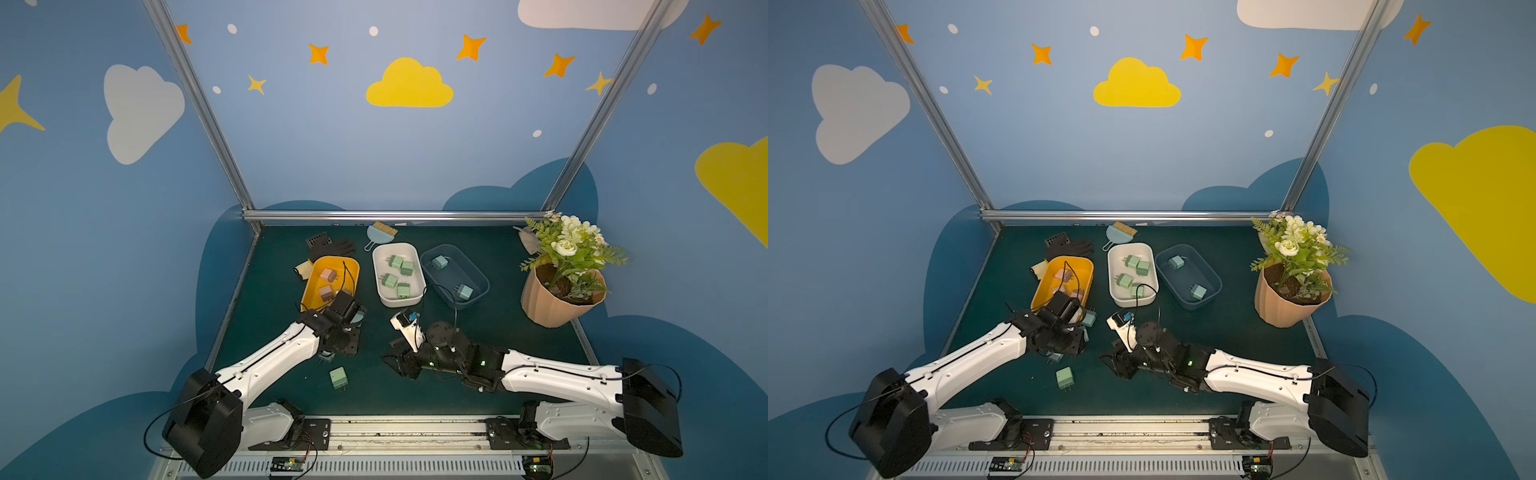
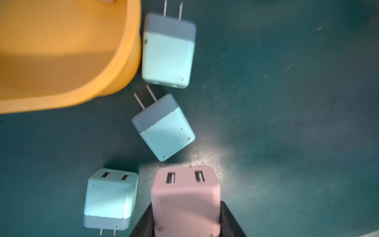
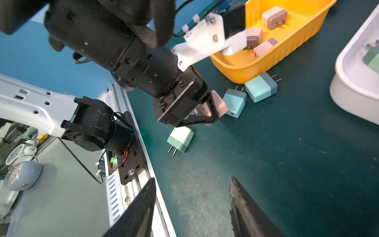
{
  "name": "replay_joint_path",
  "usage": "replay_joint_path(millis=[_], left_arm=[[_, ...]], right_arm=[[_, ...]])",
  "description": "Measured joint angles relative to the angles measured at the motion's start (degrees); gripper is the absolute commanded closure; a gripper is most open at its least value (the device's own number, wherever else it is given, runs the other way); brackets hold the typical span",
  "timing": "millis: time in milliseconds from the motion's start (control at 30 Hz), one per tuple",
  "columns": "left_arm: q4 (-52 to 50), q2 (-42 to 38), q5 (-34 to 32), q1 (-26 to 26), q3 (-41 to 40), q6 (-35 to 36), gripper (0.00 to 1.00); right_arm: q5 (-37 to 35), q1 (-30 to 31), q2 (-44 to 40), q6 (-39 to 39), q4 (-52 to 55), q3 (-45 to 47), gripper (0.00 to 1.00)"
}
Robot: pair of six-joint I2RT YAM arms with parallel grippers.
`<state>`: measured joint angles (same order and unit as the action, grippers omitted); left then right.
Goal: Place the plugs by color into the storage box
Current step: Pick up the plug from the center of the board, then place the plug in the storage box.
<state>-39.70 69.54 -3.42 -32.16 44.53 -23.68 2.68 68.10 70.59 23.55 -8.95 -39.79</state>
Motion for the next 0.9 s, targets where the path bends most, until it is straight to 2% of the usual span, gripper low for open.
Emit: replay_joint_path(millis=[200, 367, 567, 767, 900], left_arm=[[-0.6, -6.6, -0.9, 0.0, 2.8, 0.3, 0.97], [-0.8, -9.4, -2.5, 1.9, 7.2, 1.9, 0.97], [-0.4, -5.8, -2.3, 7.6, 11.3, 5.5, 0.97], [0.3, 0.1, -0.3, 13.4, 12.3, 8.6, 0.97], [0.7, 5.5, 0.9, 15.8, 15.7, 10.3, 0.97]], right_arm=[[-6.3, -0.1, -0.5, 0.2, 0.0, 0.0, 0.40], [-8.0, -0.4, -0.1, -0.3, 0.3, -0.6, 0.40], [-7.9, -0.8, 3.6, -1.8, 0.7, -5.5, 0.39], [-7.2, -1.8, 8.0, -3.0, 0.9, -10.0, 0.39], [-6.4, -2.6, 11.5, -3.5, 1.1, -12.7, 0.39]])
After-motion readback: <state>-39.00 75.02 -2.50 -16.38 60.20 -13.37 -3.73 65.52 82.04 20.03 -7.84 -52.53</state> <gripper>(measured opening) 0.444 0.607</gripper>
